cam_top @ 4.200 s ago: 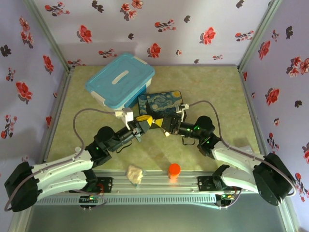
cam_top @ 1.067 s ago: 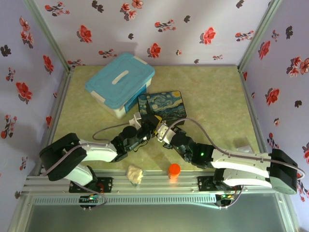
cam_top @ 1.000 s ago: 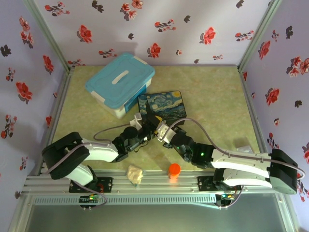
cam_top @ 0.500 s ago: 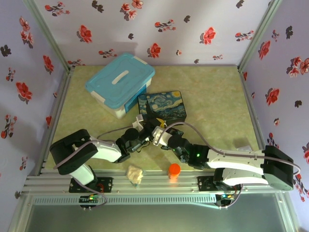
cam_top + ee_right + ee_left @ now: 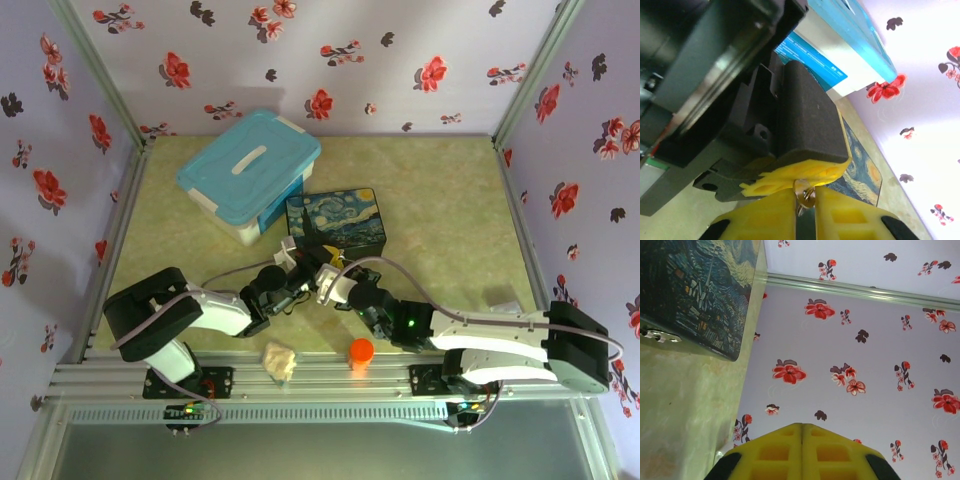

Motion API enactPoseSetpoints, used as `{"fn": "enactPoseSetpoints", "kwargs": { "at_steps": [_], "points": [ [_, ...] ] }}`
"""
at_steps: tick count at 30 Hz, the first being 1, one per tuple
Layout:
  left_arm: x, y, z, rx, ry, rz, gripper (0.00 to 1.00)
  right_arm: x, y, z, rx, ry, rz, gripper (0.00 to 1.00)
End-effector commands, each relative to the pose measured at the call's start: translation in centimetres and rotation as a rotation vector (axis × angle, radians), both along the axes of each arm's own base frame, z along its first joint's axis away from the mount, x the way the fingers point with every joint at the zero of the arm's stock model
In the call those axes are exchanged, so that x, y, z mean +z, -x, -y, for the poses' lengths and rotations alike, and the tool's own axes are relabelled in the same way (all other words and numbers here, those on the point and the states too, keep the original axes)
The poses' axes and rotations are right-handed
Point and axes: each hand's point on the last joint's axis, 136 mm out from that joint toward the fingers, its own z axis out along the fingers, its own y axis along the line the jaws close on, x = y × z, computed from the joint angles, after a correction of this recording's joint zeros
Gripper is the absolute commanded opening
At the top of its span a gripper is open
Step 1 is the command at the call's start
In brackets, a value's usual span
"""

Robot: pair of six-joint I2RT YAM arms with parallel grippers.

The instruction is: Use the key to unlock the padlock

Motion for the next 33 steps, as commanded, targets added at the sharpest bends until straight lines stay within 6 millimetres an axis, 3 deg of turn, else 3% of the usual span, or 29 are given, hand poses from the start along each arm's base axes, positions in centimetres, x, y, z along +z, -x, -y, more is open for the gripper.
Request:
{"fn": "enactPoseSetpoints", "kwargs": {
  "at_steps": [1,7,12,16,19,20,24,33],
  "points": [
    [1.7,0.3,-0.3,0.004,0.002,0.082,0.00,1.1,0.6,0.3,-0.005,-0.108,-0.052,0.30],
    [2.2,0.2,-1.2,0.023,-0.049,0.149,0.00,2.8,1.9,1.6,0.029,-0.442,-0.285,0.64],
    [2.1,0.1,-1.1,0.020,-0.145,0.245,0.00,4.5,1.1,2.7,0.026,-0.841,-0.671,0.77],
    [2.9,0.5,0.5,-0.043,-0.218,0.347,0.00,6.2,0.5,2.5,0.093,-1.079,-0.879,0.78],
    [3.0,0.9,1.2,-0.076,-0.387,0.425,0.00,7.2,0.2,2.2,0.157,-1.197,-0.985,0.76],
    [2.5,1.0,1.1,-0.091,-0.476,0.430,0.00,7.4,0.1,2.2,0.180,-1.221,-1.010,0.73],
    [3.8,1.5,0.3,-0.094,-0.707,0.528,0.00,7.8,-0.1,2.2,0.225,-1.276,-1.038,0.58],
    [6.9,2.2,-1.4,-0.024,-0.609,0.627,0.00,9.8,1.1,1.5,0.417,-1.348,-1.073,0.46]
  ]
}}
